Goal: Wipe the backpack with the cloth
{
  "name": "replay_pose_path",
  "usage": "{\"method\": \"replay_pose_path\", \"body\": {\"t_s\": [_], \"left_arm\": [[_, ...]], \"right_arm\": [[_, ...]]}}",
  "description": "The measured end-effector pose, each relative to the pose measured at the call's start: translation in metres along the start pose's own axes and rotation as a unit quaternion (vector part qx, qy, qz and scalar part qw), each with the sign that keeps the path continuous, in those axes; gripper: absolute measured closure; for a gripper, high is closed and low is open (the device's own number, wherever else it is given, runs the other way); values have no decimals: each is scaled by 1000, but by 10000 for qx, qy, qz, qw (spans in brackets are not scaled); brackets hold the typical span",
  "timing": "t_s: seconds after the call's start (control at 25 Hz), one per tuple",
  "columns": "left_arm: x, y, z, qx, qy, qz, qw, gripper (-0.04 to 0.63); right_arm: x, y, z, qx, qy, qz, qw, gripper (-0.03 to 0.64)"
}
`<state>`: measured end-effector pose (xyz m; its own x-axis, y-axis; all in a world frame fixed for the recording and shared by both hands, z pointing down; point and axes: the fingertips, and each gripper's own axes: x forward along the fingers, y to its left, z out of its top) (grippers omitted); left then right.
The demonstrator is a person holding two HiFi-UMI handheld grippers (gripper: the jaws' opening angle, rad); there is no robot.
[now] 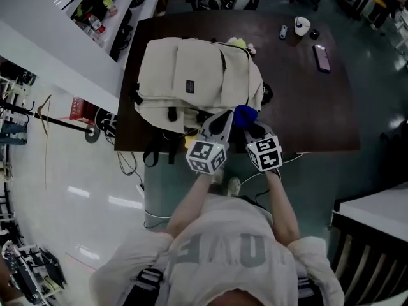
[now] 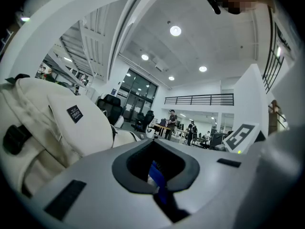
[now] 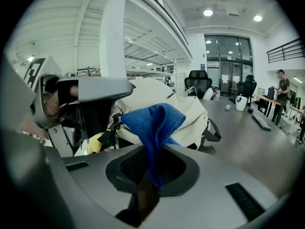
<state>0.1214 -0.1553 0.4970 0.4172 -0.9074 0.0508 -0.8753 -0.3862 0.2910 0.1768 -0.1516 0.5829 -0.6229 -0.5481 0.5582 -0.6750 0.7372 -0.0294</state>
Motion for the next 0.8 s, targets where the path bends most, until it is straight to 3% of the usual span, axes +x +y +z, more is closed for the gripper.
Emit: {"method": "replay_pose_path", "body": {"t_s": [0.2, 0.44, 0.6, 0.8], "left_arm": [[-7, 10, 6, -16, -73, 110, 9999, 597], [-11, 15, 22, -1, -315, 294, 9991, 597], [-8, 26, 48, 160, -501, 407, 9978, 597], [1, 76, 85, 304, -707, 936, 9926, 597]], "right_arm": [[-9, -6, 8, 134, -159, -95, 9997, 574], [-28, -17, 56, 144, -826, -67, 9965, 574], [-29, -25, 111, -269, -1328, 153, 9907, 574], [6, -42, 195, -1187, -1726, 371, 9771, 574]]}}
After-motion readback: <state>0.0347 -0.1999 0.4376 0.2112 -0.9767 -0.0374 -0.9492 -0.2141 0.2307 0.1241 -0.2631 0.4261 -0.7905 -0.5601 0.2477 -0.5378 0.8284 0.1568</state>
